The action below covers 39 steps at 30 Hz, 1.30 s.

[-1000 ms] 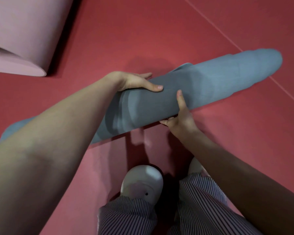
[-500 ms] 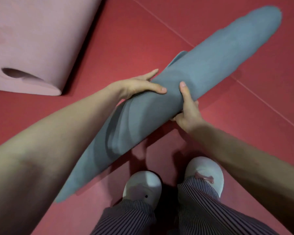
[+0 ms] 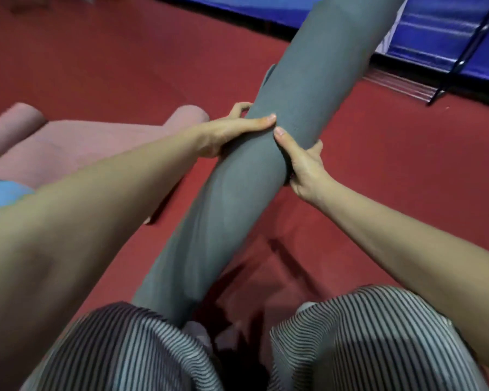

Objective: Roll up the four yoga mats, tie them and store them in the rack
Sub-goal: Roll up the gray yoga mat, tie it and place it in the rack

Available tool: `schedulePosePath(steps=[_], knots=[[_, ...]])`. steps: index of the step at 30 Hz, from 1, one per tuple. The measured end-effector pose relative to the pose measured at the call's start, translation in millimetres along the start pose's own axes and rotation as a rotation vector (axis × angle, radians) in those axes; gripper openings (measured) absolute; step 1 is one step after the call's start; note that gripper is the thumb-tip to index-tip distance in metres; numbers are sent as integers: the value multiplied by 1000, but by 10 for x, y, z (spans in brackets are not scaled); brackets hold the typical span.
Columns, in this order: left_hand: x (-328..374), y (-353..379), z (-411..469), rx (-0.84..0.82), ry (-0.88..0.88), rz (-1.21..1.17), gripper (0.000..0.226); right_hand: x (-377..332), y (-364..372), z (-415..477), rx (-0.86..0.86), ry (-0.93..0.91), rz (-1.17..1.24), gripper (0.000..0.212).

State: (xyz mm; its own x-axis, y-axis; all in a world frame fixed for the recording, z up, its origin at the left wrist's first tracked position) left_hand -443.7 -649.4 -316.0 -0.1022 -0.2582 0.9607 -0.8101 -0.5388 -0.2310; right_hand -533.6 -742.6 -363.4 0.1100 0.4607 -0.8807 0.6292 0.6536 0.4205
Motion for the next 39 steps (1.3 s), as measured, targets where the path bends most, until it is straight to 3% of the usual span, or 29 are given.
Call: schedulePosePath(steps=[5,10,12,14,17,18,22,27,31,39], knots=[[728,-142,-519,119,76,105,63,-586,292,-520,-52,-172,-121,99],[992,-183,-1155,209,128,149,104,-805,513,-988,-168,-300,-292,121],[828,-188,-1375,215,118,170,116,-628,523,-1131,-223,-259,-404,127],[538,-162,-1544,208,111,145,127,-341,476,-1216,-279,-153,-469,120],[84,-92,-1707,173,97,-12,100,2,455,-1289,-369,29,-469,85],[3,-118,-1748,207,94,-76,95,29,458,-1295,-388,40,-492,82],[-1,-195,-1780,266,193,-226,123,7,540,-1352,-481,6,-588,112],[302,-204,-1808,241,350,-214,96,-140,622,-1381,-487,-79,-582,115],[707,-239,-1790,244,397,-140,126,-347,642,-1396,-454,-143,-519,130],[575,-207,-1752,257,407,-149,128,-306,664,-1417,-447,-141,-470,141]])
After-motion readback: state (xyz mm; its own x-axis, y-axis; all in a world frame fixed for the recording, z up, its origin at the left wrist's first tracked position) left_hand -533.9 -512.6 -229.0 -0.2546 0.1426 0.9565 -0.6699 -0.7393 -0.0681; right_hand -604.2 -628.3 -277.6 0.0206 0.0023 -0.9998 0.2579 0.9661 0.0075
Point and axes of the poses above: each hand's wrist, its own z-axis towards the middle knuckle, its own y-axis out of the palm, x = y × z, the point moved 9 cm from there along z, towards the middle knuckle, and after that the axes turned 4 degrees about y, right-handed, at the moved point
